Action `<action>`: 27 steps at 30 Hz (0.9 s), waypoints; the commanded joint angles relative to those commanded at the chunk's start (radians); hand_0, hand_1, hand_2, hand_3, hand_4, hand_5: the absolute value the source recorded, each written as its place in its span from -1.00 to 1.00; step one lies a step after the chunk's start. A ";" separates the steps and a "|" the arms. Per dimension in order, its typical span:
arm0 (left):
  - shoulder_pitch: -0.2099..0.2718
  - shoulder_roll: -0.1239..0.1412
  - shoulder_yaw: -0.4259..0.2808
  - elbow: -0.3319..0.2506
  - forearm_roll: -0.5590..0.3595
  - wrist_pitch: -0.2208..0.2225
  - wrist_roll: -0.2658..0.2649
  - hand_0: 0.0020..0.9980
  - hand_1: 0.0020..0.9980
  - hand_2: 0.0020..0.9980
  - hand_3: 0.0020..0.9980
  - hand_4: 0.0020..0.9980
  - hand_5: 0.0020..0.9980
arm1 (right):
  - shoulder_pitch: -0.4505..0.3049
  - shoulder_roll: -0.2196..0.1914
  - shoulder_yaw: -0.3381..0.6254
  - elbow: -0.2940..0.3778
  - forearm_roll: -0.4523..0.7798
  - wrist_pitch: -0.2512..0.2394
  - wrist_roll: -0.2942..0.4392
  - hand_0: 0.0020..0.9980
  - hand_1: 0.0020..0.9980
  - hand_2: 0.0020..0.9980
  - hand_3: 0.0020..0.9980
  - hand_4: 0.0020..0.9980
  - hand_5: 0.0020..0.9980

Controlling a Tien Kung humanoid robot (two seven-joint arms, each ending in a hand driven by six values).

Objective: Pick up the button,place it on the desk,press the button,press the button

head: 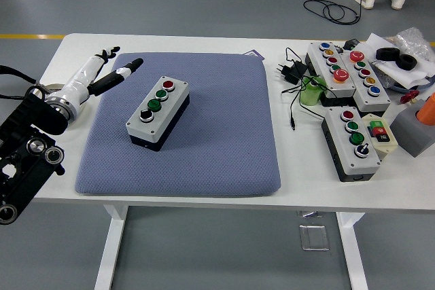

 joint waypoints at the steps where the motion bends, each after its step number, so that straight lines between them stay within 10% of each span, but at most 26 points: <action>1: -0.002 -0.010 0.004 0.008 0.020 -0.002 0.010 1.00 1.00 1.00 1.00 1.00 1.00 | 0.000 0.000 -0.001 0.000 0.000 0.000 0.000 0.27 -0.04 0.22 0.13 -0.41 -0.51; 10: -0.005 -0.092 0.047 0.040 0.335 -0.026 0.072 1.00 1.00 1.00 1.00 1.00 1.00 | 0.004 -0.001 -0.007 0.000 0.007 -0.001 0.001 0.27 -0.04 0.22 0.13 -0.41 -0.51; 27: -0.022 -0.193 0.079 0.155 0.399 -0.064 0.132 1.00 1.00 1.00 1.00 1.00 0.99 | 0.001 -0.004 -0.004 0.000 -0.003 0.000 0.002 0.27 -0.04 0.22 0.13 -0.41 -0.51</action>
